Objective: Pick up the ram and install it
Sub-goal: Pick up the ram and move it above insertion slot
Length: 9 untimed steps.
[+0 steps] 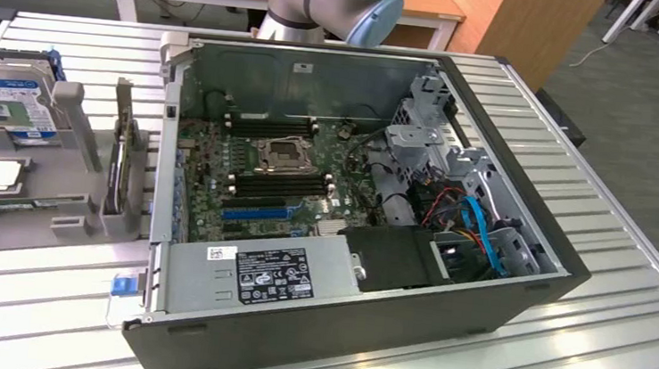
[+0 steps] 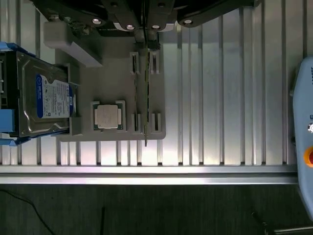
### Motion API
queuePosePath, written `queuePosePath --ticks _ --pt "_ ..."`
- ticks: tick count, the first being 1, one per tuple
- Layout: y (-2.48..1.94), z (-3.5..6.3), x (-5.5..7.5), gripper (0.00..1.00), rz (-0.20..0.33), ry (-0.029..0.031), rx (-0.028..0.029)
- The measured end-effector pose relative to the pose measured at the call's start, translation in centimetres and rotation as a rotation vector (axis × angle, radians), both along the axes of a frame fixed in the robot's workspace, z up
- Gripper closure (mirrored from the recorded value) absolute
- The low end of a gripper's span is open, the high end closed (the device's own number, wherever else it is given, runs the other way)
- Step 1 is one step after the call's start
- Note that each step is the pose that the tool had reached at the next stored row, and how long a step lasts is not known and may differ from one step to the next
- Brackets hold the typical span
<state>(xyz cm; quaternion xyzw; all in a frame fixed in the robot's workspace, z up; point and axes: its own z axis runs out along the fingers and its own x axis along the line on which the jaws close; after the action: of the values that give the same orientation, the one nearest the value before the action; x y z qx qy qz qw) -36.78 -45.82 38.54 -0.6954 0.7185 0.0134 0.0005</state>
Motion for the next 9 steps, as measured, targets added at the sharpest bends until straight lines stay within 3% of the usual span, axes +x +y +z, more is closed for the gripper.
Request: queuePosePath --ticks 9 --pt "0.0 0.91 0.0 0.88 -0.002 -0.0001 0.0"
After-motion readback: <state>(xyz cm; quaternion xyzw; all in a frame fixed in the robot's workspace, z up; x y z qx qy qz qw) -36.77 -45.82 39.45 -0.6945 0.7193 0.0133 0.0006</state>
